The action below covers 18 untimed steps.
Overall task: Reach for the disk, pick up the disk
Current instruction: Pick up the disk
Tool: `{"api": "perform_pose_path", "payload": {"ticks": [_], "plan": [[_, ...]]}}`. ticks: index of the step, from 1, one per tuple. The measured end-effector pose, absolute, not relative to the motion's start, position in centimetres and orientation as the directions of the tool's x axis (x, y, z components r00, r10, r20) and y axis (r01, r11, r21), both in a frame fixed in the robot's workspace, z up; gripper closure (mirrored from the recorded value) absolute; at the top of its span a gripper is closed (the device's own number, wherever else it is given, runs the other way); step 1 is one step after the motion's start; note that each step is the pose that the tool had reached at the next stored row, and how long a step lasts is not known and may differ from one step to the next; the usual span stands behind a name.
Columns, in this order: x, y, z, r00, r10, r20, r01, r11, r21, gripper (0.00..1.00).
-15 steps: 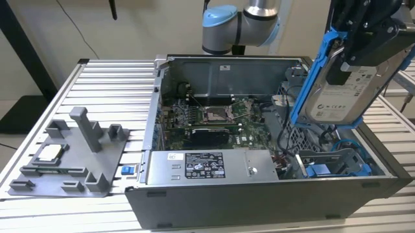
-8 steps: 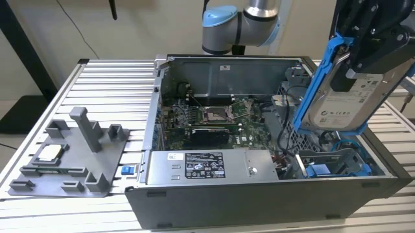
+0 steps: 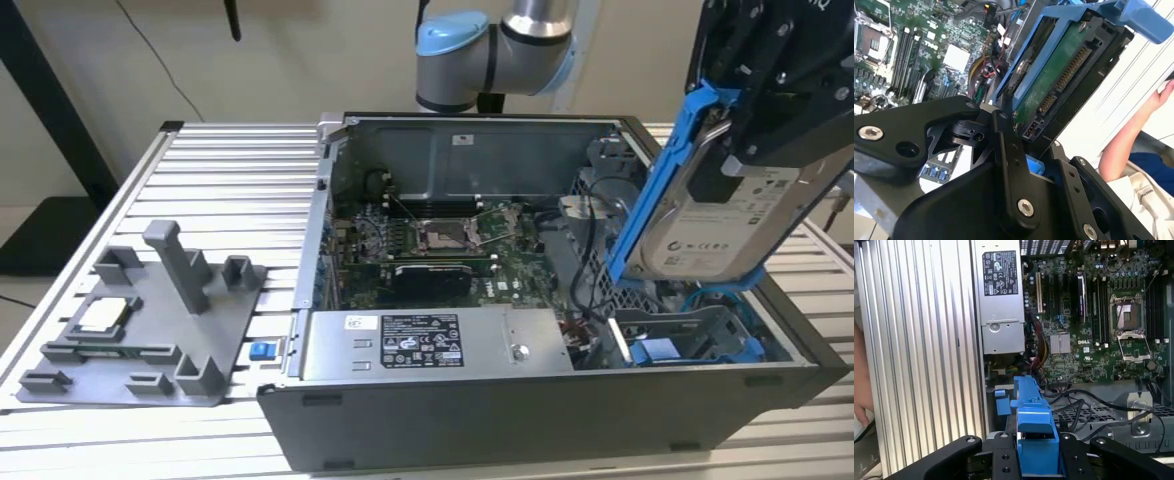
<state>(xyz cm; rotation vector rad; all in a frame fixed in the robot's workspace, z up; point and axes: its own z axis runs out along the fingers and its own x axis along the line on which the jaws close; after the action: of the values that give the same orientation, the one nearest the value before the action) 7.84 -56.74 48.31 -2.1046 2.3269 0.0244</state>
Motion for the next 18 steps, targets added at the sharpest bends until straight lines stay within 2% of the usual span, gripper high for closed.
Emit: {"api": "perform_pose_path", "payload": {"ticks": [18], "plan": [[7.9,-58.6,47.8,-0.1,-0.995,-0.014,-0.995,0.1,0.009,1.0]]}}
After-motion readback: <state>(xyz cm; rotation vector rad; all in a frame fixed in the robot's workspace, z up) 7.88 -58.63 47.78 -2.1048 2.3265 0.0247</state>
